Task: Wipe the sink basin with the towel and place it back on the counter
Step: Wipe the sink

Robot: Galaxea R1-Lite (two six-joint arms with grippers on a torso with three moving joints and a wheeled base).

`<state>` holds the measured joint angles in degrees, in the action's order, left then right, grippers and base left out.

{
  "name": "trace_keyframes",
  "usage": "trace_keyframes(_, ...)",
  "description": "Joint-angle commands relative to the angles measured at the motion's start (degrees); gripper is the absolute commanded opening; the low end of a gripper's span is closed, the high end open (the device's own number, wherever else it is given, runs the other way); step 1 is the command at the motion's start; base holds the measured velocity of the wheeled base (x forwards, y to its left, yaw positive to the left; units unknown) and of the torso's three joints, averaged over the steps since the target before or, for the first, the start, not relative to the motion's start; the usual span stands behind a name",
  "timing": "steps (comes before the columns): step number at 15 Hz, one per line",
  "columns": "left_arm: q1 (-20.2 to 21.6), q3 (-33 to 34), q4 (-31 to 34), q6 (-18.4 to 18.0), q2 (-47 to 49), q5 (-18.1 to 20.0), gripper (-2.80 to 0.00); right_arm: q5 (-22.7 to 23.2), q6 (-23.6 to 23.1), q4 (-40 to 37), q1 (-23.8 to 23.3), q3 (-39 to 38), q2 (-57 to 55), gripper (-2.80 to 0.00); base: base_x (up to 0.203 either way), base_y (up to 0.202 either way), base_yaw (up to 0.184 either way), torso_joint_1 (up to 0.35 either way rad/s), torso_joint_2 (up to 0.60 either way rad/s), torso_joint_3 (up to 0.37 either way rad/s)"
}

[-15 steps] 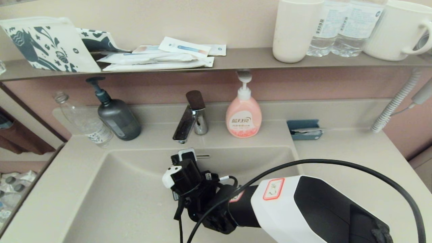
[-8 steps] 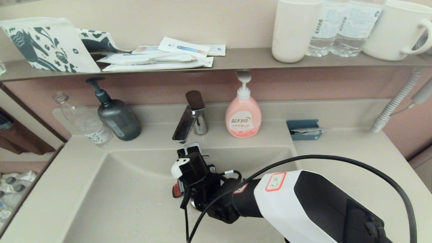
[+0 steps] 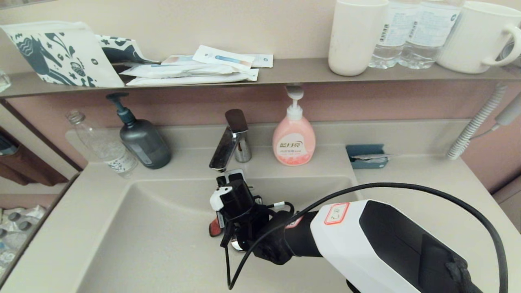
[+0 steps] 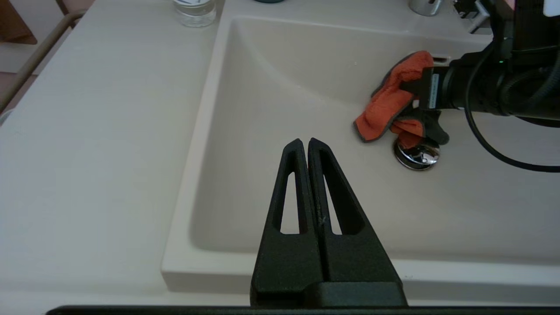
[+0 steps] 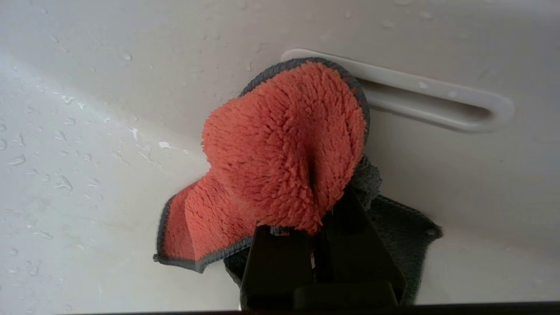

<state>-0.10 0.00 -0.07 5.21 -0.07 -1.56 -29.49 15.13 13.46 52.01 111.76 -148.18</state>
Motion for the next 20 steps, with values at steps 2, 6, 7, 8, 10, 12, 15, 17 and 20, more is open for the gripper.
trace_keyframes(2,0.0,0.0,0.0,0.1,0.1,0.0,-2.8,-0.3,0.0,-0.3,0.4,-3.1,0.9,-2.8,0.0,0.0,0.0,0.0,0.0,0.0)
trace_keyframes(6,0.0,0.0,0.0,0.1,0.1,0.0,-2.8,-0.3,0.0,-0.4,3.8,-4.7,-0.4,-2.8,0.0,0.0,0.0,0.0,0.0,0.0)
trace_keyframes(7,0.0,0.0,0.0,0.0,0.1,0.0,-2.8,-0.3,0.0,-0.3,4.7,-4.7,-0.6,-2.8,0.0,0.0,0.0,0.0,0.0,0.0)
trace_keyframes(8,0.0,0.0,0.0,0.0,0.1,0.0,-2.8,-0.4,-0.1,0.0,5.6,-4.6,-0.9,-2.8,0.0,0.0,0.0,0.0,0.0,0.0)
trace_keyframes(10,0.0,0.0,0.0,0.1,0.1,0.0,-2.8,-2.6,-0.5,0.2,6.9,-4.7,-1.0,-2.8,0.0,0.0,0.0,0.0,0.0,0.0)
trace_keyframes(12,0.0,0.0,0.0,0.0,0.1,0.0,-2.8,-5.2,-3.9,2.2,7.7,-5.2,-1.3,-2.8,0.0,0.0,0.0,0.0,0.0,0.0)
trace_keyframes(15,0.0,0.0,0.0,0.0,0.1,0.0,-2.8,-7.1,-11.2,13.1,8.5,-7.2,-2.6,-2.8,0.0,0.0,0.0,0.0,0.0,0.0)
trace_keyframes(17,0.0,0.0,0.0,0.0,0.1,0.0,-2.8,-7.7,-19.5,25.4,8.7,-7.7,-5.1,-2.8,0.0,0.0,0.0,0.0,0.0,0.0)
trace_keyframes(20,0.0,0.0,0.0,0.1,0.1,0.0,-2.8,-7.8,-33.0,42.3,8.6,-7.5,-8.6,-2.8,0.0,0.0,0.0,0.0,0.0,0.0)
